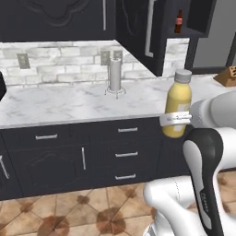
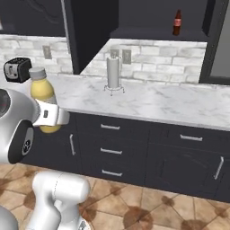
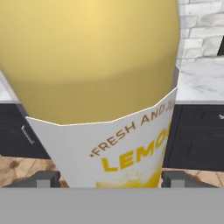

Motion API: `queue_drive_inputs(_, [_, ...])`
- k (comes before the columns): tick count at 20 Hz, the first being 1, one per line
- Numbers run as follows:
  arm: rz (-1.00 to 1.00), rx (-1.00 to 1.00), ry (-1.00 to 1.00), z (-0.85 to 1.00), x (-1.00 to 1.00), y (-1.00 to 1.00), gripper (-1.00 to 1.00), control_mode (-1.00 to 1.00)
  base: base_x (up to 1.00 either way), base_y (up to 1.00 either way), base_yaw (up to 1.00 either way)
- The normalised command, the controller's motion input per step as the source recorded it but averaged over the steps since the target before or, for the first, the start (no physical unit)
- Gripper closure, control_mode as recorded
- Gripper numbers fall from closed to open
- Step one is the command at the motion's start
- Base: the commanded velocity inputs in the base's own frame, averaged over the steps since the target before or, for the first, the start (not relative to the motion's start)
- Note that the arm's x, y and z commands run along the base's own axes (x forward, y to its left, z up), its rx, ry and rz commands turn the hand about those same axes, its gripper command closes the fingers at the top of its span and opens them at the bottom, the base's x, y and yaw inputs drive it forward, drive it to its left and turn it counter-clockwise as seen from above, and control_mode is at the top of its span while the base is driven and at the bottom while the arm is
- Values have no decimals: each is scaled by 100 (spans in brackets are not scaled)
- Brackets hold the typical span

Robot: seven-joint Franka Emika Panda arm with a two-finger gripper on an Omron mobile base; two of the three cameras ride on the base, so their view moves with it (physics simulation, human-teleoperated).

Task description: Sort all alcoholic drinks to one cabinet, and non-alcoholic drinks to the other.

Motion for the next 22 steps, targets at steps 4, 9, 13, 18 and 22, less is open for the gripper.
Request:
queue_drive_inputs(4, [0,0,0,0,0,0,100,100,-13,-69,9])
queue_drive_inputs(9, [0,0,0,0,0,0,100,100,-5,-66,9])
queue_drive_inputs(13, [0,0,0,0,0,0,100,100,2,-61,7])
queue_drive_inputs(18, [0,0,0,0,0,0,100,100,20,-52,9])
queue_drive_inputs(22, [0,0,0,0,0,0,100,100,25,-49,8])
